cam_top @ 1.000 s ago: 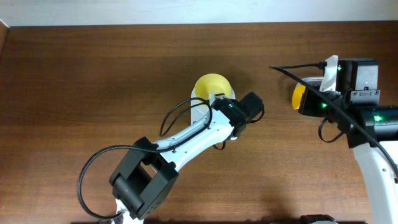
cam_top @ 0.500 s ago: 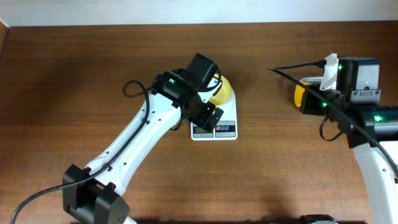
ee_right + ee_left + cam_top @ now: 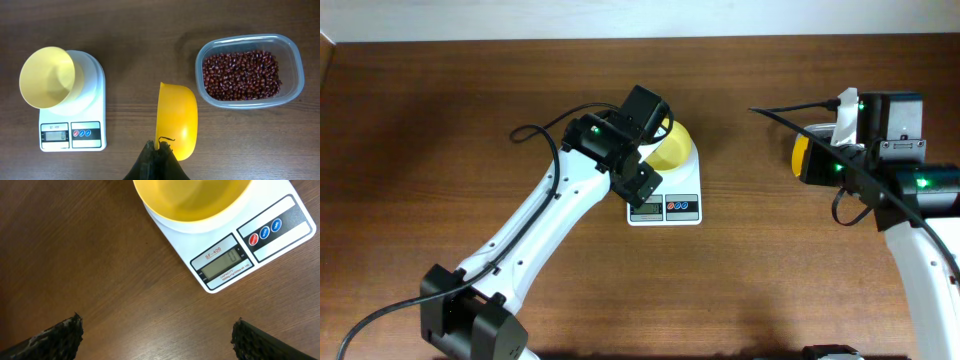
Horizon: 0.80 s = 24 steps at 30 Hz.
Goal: Scoop item into bowl and weigh 50g on scale
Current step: 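Withdraw the left gripper from the scale buttons to the front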
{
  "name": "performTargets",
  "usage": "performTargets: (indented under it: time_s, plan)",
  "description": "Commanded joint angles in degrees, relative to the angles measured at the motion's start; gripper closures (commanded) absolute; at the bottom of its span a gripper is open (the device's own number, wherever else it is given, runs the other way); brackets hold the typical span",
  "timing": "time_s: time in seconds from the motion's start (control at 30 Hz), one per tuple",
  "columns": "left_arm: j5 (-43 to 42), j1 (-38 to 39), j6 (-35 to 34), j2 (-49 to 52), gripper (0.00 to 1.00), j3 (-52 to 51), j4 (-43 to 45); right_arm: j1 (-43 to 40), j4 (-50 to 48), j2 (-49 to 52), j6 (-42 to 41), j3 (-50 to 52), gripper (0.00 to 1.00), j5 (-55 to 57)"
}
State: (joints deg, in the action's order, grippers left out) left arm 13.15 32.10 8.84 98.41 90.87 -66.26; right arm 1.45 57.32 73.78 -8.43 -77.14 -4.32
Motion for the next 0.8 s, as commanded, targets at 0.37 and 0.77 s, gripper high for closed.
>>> performTargets:
  time_s: [0.37, 0.77]
  plan:
    - [0.8, -0.4, 0.7, -1.0, 0.01, 0.9, -0.1, -0.3, 5.7, 0.9, 0.1, -1.1, 0.96, 0.5]
    - [0.8, -0.4, 0.7, -1.0, 0.01, 0.9, -0.1, -0.3, 5.2, 1.0, 2.7, -1.1, 0.96, 0.3]
